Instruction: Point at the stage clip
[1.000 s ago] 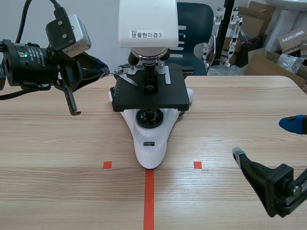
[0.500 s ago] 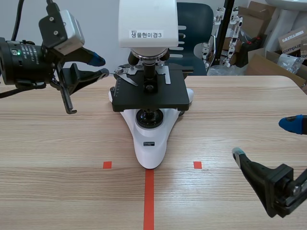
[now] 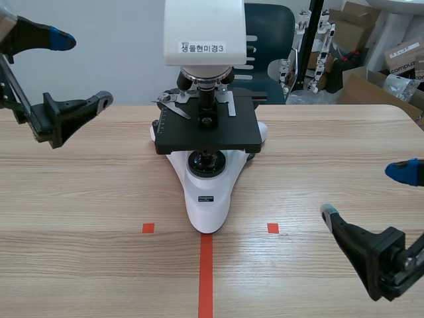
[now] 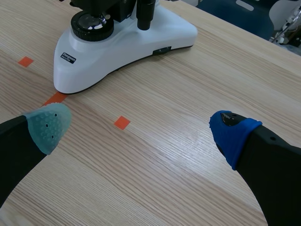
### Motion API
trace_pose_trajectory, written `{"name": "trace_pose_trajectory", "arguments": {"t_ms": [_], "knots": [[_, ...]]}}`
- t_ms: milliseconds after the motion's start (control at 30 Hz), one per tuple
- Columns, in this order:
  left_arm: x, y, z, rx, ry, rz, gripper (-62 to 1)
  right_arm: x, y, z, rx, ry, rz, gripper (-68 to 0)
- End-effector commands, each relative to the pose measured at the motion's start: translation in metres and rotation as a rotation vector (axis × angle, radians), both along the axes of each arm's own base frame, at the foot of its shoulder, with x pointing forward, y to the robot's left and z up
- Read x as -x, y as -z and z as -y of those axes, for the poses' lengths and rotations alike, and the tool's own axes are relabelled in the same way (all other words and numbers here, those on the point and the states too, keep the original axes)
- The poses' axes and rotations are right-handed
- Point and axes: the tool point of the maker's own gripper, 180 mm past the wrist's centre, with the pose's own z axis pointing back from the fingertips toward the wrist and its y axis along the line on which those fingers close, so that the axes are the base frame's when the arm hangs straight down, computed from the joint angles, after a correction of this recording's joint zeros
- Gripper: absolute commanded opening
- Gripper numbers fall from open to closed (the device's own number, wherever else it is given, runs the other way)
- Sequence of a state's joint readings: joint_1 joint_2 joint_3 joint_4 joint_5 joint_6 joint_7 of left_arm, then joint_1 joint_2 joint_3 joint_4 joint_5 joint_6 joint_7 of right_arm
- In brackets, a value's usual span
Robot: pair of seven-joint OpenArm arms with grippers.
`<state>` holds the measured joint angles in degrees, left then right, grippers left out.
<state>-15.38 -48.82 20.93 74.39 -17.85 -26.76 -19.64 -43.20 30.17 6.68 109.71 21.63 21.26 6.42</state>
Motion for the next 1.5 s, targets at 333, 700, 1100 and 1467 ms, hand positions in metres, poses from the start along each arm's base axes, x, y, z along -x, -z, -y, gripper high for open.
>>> {"name": "trace_pose_trajectory", "arguments": {"t_ms": [333,700,1100,1467], "knots": [[0.031,0.005,-0.044,0.140,-0.101,-0.098,1.4,-0.004,-0.010,-0.001,-0.007,-0.008,0.037,0.4],[0.082,0.047,-0.033,0.192,-0.157,-0.171,1.4,-0.004,-0.010,-0.001,-0.007,-0.008,0.037,0.4],[0.083,0.054,-0.022,0.130,-0.202,-0.160,1.4,-0.004,-0.010,-0.001,-0.007,-0.008,0.037,0.4],[0.089,-0.001,0.019,0.142,-0.138,-0.055,1.4,-0.004,-0.010,-0.001,-0.006,-0.008,0.037,0.4]]}}
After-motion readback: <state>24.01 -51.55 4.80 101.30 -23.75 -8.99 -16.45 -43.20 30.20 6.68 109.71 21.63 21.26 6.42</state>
